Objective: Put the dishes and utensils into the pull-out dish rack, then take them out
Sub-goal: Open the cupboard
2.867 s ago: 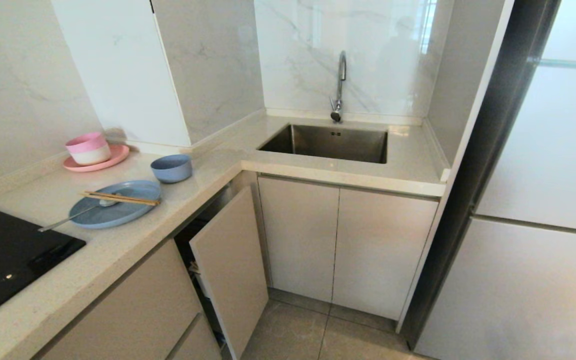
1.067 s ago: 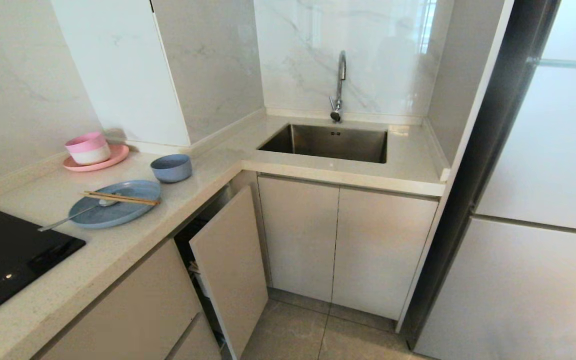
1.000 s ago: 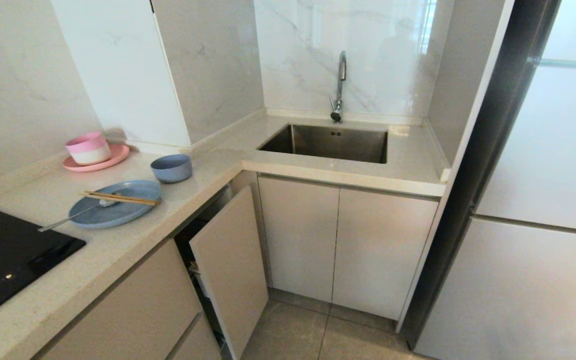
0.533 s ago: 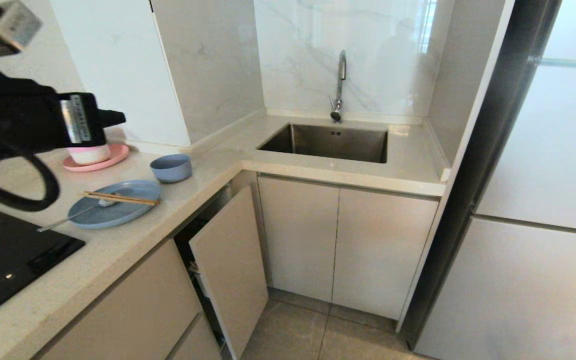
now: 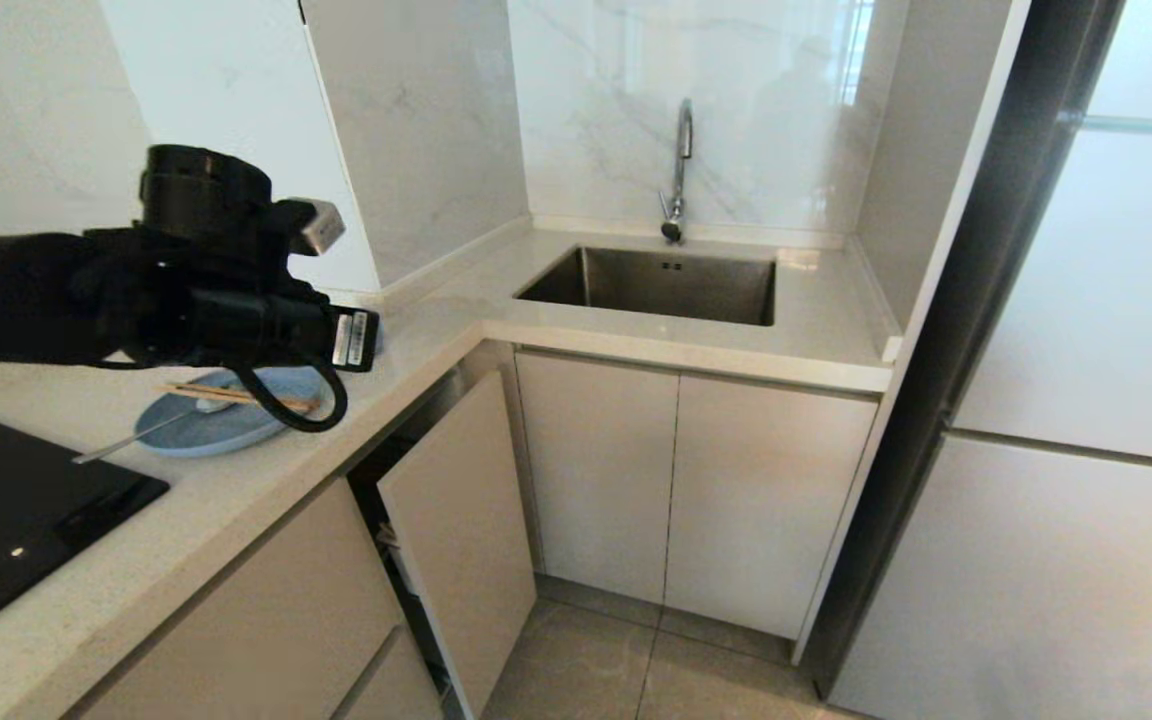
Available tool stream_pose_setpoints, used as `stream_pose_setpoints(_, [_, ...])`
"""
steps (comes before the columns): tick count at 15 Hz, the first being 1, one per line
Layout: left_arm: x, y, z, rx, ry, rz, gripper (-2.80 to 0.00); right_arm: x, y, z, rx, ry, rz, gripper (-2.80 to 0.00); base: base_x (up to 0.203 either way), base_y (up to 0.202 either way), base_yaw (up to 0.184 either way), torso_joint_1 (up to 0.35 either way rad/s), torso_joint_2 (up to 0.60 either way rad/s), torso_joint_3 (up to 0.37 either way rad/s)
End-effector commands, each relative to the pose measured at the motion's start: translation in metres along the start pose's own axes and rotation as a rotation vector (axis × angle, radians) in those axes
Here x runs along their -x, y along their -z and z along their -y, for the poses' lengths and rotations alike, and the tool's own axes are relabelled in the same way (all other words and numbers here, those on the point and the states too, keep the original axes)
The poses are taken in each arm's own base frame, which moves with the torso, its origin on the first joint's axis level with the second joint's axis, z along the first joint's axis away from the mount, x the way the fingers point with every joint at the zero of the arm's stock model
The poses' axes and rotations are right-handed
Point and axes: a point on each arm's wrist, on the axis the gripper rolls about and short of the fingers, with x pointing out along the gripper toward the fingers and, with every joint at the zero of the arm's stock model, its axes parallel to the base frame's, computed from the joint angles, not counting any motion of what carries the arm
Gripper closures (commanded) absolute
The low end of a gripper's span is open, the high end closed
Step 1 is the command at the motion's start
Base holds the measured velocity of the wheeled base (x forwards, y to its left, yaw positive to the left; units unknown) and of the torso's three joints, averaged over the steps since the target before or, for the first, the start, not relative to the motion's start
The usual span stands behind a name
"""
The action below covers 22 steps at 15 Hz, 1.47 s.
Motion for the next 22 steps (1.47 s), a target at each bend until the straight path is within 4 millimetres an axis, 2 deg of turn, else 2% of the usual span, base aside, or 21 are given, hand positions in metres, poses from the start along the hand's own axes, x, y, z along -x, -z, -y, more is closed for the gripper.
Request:
stream_pose_setpoints(1, [-0.032, 0.013, 0.004, -0.011, 0.006, -0.076, 0.0, 0.0, 0.0, 0.0, 0.0, 0.0, -0.001, 0.0, 0.0, 0.0, 0.0, 0.0, 0.0, 0.0])
stream_pose_setpoints(5, [-0.071, 0.029, 0.016, -0.028, 0.017, -0.151, 0.0, 0.0, 0.0, 0.0, 0.0, 0.0, -0.001, 0.0, 0.0, 0.0, 0.0, 0.0, 0.0, 0.0])
stream_pose_setpoints(12, [-0.119, 0.058, 0.022, -0.079, -0.022, -0.263, 0.0, 0.0, 0.0, 0.0, 0.0, 0.0, -0.001, 0.0, 0.0, 0.0, 0.0, 0.0, 0.0, 0.0])
stream_pose_setpoints(15, [-0.131, 0.065, 0.025, -0.084, -0.019, -0.285, 0.0, 0.0, 0.0, 0.0, 0.0, 0.0, -0.001, 0.0, 0.0, 0.0, 0.0, 0.0, 0.0, 0.0])
stream_pose_setpoints(22, [-0.152, 0.077, 0.014, -0.098, -0.065, -0.302, 0.0, 0.0, 0.0, 0.0, 0.0, 0.0, -0.001, 0.0, 0.0, 0.0, 0.0, 0.0, 0.0, 0.0])
